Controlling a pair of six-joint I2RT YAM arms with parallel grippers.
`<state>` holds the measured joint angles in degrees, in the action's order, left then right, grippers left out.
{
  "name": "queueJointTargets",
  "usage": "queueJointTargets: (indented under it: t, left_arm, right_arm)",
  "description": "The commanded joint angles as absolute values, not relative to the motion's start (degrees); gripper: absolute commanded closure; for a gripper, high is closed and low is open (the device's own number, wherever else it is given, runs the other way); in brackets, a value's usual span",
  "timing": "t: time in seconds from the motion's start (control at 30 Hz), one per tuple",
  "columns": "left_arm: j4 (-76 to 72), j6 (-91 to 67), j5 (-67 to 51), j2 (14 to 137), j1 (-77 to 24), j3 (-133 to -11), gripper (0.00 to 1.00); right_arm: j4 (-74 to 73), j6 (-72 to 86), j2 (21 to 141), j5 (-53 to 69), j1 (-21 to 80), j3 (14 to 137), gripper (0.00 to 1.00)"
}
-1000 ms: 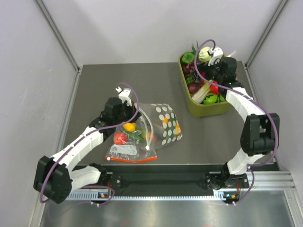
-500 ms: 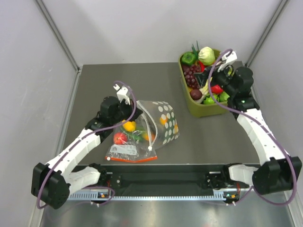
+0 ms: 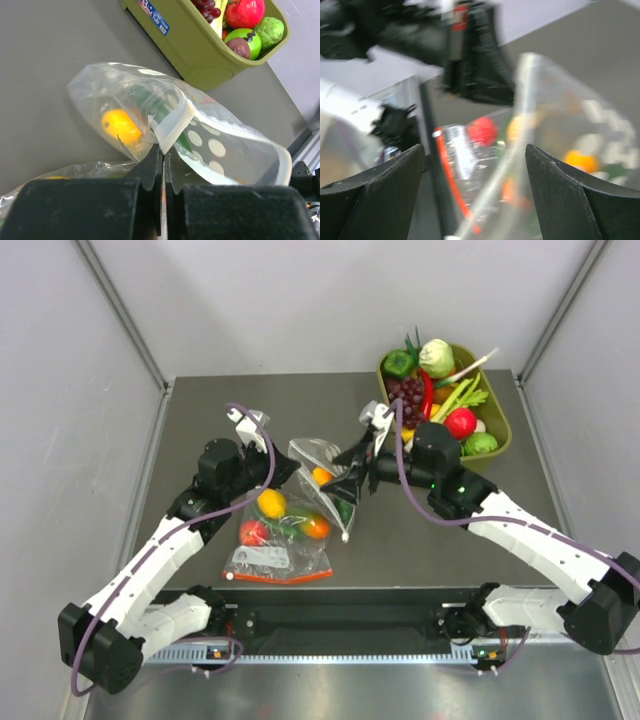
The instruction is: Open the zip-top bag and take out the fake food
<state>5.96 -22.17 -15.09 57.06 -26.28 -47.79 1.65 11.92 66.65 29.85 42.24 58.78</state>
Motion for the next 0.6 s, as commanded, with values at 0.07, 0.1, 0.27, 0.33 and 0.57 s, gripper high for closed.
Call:
queueJointTargets:
  t: [0.07, 0.1, 0.27, 0.33, 0.57]
  left_arm:
    - [5.8, -22.5, -14.0, 55.1, -26.2, -50.8, 1.0]
    - [5.8, -22.4, -14.0, 55.0, -26.1, -50.8, 1.0]
    - [5.8, -21.6, -14.8, 54.8, -26.1, -50.7, 1.0]
    - [5.8, -21.2, -15.1, 54.8, -26.2, -50.5, 1.0]
    - [5.8, -19.1, -17.4, 54.1, -26.2, -49.9, 1.0]
  right_arm:
    - [4.7, 13.9, 66.8, 34.7, 49.3, 60.6, 0.2]
    - [5.0, 14.1, 67.1, 35.2, 49.7, 60.6, 0.2]
    - [4.4, 14.3, 71.4, 34.5, 50.1, 60.6, 0.2]
    - [2.2, 14.7, 74.5, 32.1, 49.7, 61.6, 0.21]
    - [3.2, 18.3, 78.2, 23.8, 47.5, 62.7, 0.22]
